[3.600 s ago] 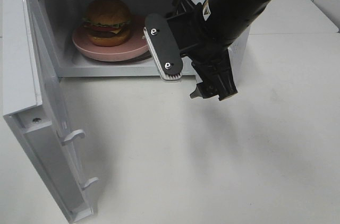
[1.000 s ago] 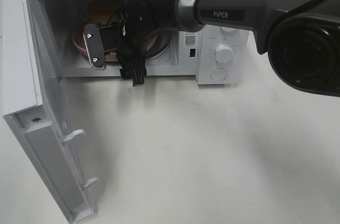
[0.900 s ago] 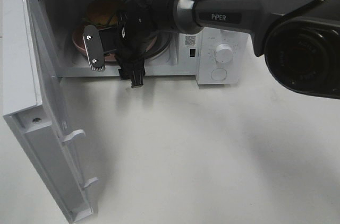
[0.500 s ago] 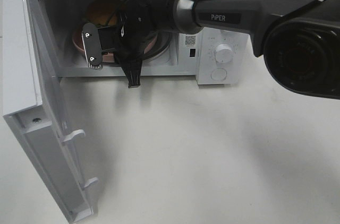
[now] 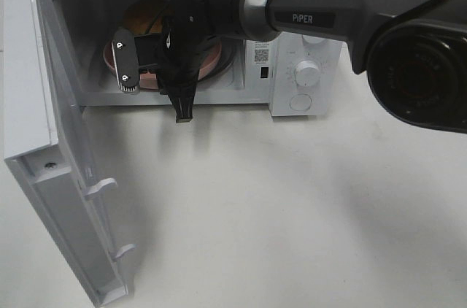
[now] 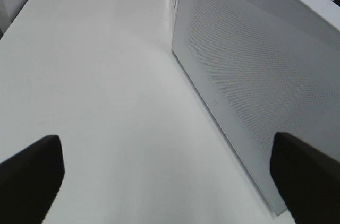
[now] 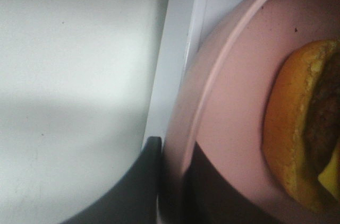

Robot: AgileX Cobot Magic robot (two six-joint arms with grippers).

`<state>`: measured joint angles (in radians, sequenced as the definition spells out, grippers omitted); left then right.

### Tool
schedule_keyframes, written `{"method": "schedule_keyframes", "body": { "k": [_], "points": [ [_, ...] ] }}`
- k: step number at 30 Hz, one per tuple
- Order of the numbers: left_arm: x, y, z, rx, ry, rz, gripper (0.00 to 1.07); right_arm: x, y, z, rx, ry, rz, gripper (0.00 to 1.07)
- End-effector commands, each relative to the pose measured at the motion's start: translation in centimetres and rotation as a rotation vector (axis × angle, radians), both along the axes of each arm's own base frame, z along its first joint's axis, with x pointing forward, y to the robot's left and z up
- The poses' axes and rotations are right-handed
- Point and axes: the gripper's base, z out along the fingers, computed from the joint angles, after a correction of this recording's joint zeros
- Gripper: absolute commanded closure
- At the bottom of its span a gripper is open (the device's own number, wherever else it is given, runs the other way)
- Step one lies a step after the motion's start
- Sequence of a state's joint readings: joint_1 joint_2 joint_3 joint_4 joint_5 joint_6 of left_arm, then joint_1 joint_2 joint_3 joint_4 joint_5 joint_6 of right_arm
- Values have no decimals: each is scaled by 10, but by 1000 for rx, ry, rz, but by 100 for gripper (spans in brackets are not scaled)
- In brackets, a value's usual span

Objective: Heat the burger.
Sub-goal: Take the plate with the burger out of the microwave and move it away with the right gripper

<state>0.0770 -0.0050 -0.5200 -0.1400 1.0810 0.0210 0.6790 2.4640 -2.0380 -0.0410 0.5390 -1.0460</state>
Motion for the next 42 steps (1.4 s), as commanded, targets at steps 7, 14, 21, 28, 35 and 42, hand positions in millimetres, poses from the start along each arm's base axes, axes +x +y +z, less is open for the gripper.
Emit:
{"method": "schedule_keyframes", "body": {
  "k": [7, 14, 21, 28, 35, 42],
  "points": [
    [-2, 0, 0, -3, -25, 0, 9, -6, -4, 39, 25, -33, 4, 107],
    [-2, 0, 0, -3, -25, 0, 9, -23, -19, 42, -2, -82, 52, 107],
    [-2, 0, 0, -3, -25, 0, 9, -38, -31, 44, 39, -146, 67, 107],
    [-2, 0, 0, -3, -25, 0, 9, -63, -46, 40, 10, -167, 112, 107],
    [-2, 0, 0, -3, -25, 0, 9, -85, -63, 40, 23, -189, 130, 107],
    [-2, 0, 0, -3, -25, 0, 9, -112, -84, 47, 36, -203, 141, 107]
  ]
}}
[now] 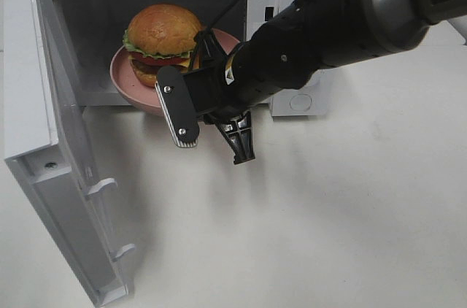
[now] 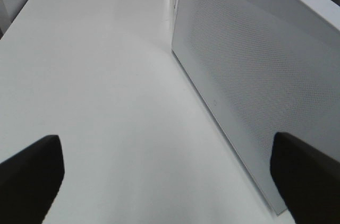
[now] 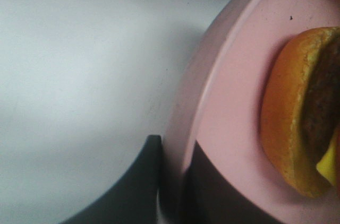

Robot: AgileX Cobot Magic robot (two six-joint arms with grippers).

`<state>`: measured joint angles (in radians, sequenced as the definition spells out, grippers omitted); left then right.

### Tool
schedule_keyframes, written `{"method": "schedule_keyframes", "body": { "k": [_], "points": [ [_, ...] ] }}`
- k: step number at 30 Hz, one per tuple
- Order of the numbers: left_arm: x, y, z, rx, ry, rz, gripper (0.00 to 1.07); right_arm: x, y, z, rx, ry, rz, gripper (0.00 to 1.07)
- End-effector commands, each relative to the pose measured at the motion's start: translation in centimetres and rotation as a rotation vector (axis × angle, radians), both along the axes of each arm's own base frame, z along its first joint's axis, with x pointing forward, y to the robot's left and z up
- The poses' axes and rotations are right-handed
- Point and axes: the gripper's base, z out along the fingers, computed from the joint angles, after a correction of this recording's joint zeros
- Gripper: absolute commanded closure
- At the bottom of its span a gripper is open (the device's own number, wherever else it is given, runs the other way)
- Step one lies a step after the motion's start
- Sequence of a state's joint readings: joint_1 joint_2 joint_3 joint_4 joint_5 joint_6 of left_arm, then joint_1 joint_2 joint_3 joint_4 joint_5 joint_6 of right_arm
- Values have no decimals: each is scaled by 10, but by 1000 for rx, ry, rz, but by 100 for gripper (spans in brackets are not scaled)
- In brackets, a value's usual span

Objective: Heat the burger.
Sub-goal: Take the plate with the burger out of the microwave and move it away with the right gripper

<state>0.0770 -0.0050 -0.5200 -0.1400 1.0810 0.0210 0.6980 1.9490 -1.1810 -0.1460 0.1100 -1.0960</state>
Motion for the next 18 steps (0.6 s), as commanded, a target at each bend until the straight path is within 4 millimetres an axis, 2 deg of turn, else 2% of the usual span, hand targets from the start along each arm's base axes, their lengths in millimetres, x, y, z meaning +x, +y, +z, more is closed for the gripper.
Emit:
{"method": "schedule_keyframes", "body": {
  "k": [1, 7, 18],
  "points": [
    [-2, 0, 0, -3, -25, 0, 9, -4, -6, 19, 65, -70, 2, 107],
    [-2, 0, 0, -3, -25, 0, 9, -26, -24, 30, 79, -83, 5, 107],
    [-2, 0, 0, -3, -25, 0, 9, -61, -52, 40, 74, -76, 4, 107]
  ]
}}
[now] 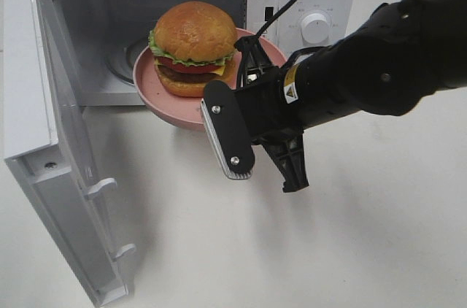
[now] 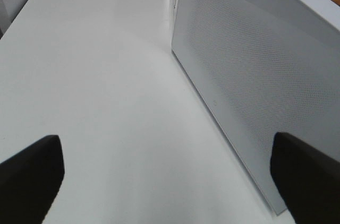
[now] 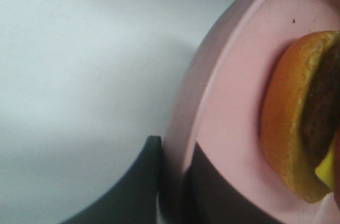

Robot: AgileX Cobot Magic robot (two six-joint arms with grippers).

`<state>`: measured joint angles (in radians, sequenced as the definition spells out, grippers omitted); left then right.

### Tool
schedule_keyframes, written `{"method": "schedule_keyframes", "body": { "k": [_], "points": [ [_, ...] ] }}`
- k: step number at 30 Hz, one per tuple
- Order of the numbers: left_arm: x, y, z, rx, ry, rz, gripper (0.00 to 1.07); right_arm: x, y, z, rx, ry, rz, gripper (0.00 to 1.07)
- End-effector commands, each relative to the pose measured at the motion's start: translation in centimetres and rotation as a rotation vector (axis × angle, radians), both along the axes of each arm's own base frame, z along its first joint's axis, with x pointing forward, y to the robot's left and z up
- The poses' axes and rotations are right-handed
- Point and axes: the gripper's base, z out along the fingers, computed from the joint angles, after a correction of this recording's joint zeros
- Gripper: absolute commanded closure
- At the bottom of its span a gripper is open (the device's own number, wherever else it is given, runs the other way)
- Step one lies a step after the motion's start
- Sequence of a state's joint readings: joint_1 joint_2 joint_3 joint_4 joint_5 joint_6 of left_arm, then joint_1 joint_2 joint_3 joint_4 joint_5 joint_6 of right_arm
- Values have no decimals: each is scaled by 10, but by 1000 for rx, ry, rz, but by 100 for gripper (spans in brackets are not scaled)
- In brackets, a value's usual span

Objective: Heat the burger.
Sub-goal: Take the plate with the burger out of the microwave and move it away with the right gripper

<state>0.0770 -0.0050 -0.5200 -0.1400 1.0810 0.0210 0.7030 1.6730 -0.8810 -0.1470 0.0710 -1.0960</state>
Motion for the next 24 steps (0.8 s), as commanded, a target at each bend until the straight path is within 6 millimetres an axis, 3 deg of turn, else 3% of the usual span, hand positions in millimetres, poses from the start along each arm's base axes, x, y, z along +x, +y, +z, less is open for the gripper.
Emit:
{"method": "schedule_keyframes", "body": {
  "k": [1, 21, 24],
  "points": [
    [-2, 0, 0, -3, -25, 0, 9, -2, -6, 16, 63, -66, -6, 107],
    [-2, 0, 0, -3, -25, 0, 9, -74, -66, 26, 117, -46, -68, 107],
    [-2, 0, 0, -3, -25, 0, 9, -77, -69, 26, 113, -39, -72, 107]
  ]
}}
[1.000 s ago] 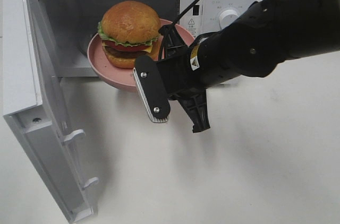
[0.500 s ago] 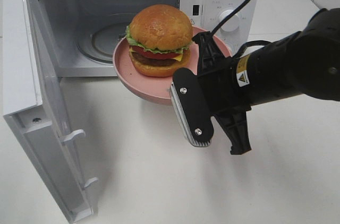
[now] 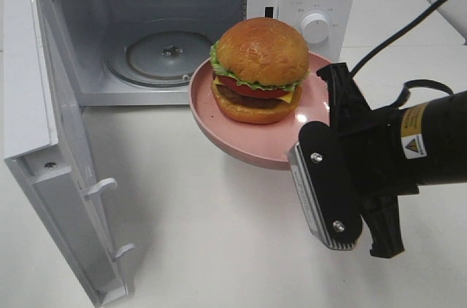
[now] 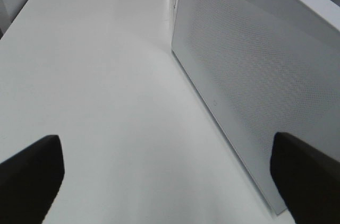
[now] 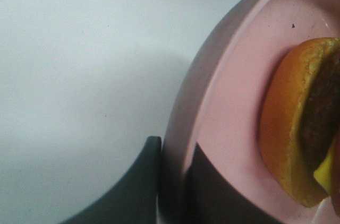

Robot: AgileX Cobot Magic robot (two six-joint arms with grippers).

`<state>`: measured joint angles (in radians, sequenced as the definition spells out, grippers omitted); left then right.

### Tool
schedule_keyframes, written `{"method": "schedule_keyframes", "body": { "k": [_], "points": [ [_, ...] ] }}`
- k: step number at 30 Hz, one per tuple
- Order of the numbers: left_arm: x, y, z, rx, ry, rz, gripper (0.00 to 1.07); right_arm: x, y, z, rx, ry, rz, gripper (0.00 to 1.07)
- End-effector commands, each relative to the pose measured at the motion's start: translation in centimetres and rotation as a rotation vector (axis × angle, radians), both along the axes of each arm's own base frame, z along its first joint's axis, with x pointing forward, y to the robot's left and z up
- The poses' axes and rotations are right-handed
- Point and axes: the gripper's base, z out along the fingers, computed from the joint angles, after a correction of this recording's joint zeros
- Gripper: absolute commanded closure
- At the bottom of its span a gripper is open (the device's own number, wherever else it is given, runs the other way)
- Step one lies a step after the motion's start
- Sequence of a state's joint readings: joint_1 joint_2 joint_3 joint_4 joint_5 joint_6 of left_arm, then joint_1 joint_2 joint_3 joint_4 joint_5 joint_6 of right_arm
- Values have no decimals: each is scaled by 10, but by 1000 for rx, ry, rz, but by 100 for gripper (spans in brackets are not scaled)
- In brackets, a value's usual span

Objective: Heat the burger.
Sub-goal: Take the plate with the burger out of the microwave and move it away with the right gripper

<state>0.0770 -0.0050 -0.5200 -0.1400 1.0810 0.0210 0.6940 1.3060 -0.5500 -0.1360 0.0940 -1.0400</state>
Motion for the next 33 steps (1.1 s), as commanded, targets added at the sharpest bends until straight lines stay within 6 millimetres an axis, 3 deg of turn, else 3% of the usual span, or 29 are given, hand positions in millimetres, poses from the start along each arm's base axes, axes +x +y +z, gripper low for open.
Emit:
{"method": "schedule_keyframes", "body": {
  "k": [1, 11, 20, 28, 31, 33],
  "points": [
    [-2, 0, 0, -3, -25, 0, 9, -9, -8, 13, 66, -47, -23, 107],
    [-2, 0, 0, -3, -25, 0, 9, -34, -32, 23, 62, -7, -91, 107],
    [-2, 0, 0, -3, -25, 0, 9, -39, -43, 27, 50, 18, -180, 107],
    [-2, 0, 0, -3, -25, 0, 9, -34, -63, 25, -6, 23, -475, 107],
    [-2, 0, 0, -3, -25, 0, 9, -34, -65, 25, -6, 18, -508, 107],
    [-2, 0, 0, -3, -25, 0, 9, -33, -71, 25, 4, 13, -635, 107]
  ]
}}
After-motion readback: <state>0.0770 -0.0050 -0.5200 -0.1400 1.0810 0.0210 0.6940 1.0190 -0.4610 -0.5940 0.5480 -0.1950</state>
